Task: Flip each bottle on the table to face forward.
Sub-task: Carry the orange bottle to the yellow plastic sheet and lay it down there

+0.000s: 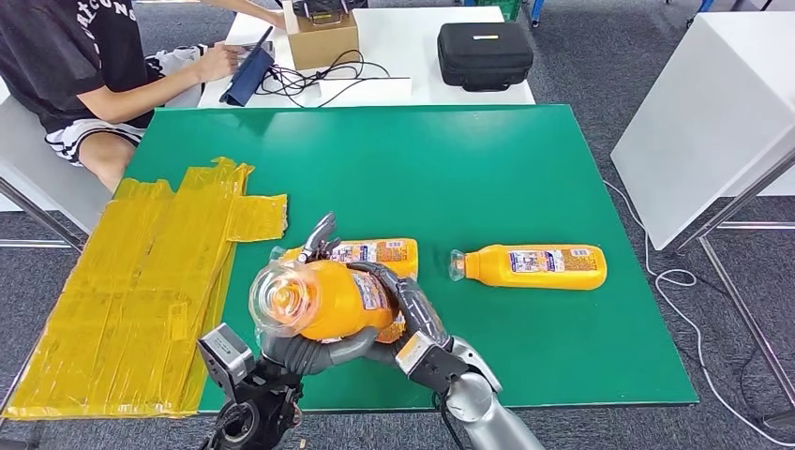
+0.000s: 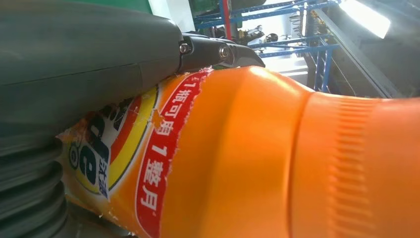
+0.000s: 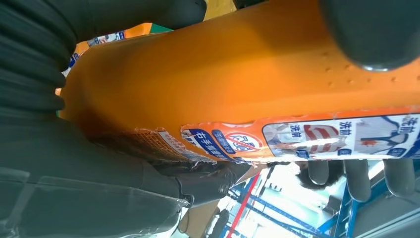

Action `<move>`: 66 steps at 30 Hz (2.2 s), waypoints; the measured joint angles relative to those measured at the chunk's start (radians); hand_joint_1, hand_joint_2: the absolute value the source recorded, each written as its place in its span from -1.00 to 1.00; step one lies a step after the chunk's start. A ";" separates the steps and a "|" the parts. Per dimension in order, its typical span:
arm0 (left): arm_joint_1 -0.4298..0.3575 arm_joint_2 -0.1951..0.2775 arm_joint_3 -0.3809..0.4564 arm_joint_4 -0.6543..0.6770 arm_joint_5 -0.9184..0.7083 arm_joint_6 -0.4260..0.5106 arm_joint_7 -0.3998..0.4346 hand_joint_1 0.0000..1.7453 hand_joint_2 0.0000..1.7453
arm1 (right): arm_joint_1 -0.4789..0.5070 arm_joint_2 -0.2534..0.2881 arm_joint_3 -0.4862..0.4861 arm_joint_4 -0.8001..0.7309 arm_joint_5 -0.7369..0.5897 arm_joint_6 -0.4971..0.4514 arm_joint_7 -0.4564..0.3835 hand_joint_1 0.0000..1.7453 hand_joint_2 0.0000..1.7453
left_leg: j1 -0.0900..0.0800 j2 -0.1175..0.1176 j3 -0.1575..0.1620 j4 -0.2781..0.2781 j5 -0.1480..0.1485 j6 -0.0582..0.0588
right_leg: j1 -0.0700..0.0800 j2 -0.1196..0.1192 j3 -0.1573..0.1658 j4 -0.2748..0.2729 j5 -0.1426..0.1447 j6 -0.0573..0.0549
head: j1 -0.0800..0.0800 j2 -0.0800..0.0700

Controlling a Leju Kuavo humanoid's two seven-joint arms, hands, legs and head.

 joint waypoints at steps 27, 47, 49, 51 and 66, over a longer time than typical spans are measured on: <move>-0.006 0.003 -0.006 0.016 0.058 0.013 -0.020 1.00 1.00 | 0.006 -0.031 0.016 -0.032 -0.001 0.011 0.012 1.00 1.00 | 0.000 0.000 0.000 0.000 0.000 0.000 | 0.000 0.000 0.000 0.000 0.000 0.000 | 0.000 0.000; -0.020 0.009 0.057 -0.022 -0.239 0.337 -0.059 1.00 1.00 | 0.062 -0.046 0.007 -0.132 0.037 -0.117 0.000 -1.00 1.00 | 0.000 0.000 0.000 0.000 0.000 0.000 | 0.000 0.000 0.000 0.000 0.000 0.000 | 0.000 0.000; -0.034 0.018 0.104 -0.037 -0.330 0.405 -0.049 1.00 1.00 | 0.083 -0.056 -0.001 -0.172 0.034 -0.137 -0.007 -1.00 1.00 | 0.000 0.000 0.000 0.000 0.000 0.000 | 0.000 0.000 0.000 0.000 0.000 0.000 | 0.000 0.000; -0.046 0.026 0.140 -0.048 -0.400 0.444 -0.038 1.00 1.00 | 0.098 -0.065 -0.008 -0.211 0.029 -0.147 -0.011 -1.00 1.00 | 0.000 0.000 0.000 0.000 0.000 0.000 | 0.000 0.000 0.000 0.000 0.000 0.000 | 0.000 0.000; -0.231 0.141 0.341 0.054 -1.431 0.423 0.523 1.00 1.00 | 0.139 -0.114 -0.034 -0.333 -0.072 -0.167 -0.065 -1.00 1.00 | 0.001 0.000 0.000 0.000 0.002 -0.002 | 0.001 0.000 0.000 0.000 0.001 0.000 | 0.000 0.000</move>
